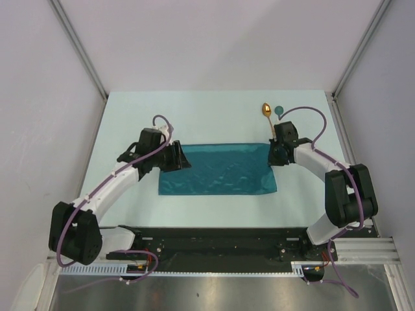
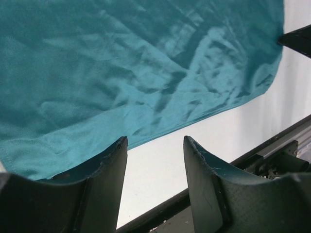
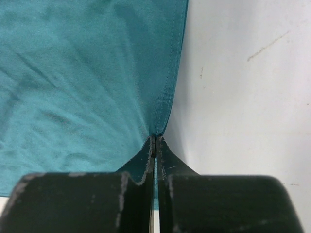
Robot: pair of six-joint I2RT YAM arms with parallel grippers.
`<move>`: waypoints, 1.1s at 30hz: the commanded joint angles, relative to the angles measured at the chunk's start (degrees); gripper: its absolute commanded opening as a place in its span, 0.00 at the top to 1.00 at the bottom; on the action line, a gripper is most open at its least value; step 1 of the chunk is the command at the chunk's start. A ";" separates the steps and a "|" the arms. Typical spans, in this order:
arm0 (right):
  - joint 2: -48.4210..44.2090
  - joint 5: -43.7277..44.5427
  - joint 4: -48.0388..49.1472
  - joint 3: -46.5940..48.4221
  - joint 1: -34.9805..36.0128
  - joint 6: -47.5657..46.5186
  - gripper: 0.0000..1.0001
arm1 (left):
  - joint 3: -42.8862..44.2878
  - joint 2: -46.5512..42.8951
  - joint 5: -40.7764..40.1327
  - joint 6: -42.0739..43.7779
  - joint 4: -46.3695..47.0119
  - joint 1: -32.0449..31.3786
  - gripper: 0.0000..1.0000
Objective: Fold the napkin into a case and place the utensils inside
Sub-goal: Fold the rectangle-folded napkin at the center of the board.
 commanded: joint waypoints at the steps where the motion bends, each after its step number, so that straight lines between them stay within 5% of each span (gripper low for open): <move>1: -2.04 0.51 -1.65 3.55 1.97 -0.13 1.00 | 1.17 2.10 0.79 0.10 2.67 1.18 0.46; 6: -0.02 1.14 -3.85 9.70 8.65 1.27 1.00 | 0.64 5.16 0.61 -0.16 3.03 4.07 0.47; 13: 8.23 -2.10 -3.68 19.97 18.67 6.89 1.00 | -3.57 7.90 4.04 -2.10 5.57 16.37 0.49; 24: 21.95 -6.68 -0.51 36.68 28.43 14.54 1.00 | -4.28 6.32 4.83 -0.43 4.44 18.49 0.48; 33: 26.70 -11.95 4.14 39.86 30.02 22.45 1.00 | -3.40 5.70 2.55 0.80 3.11 19.72 0.48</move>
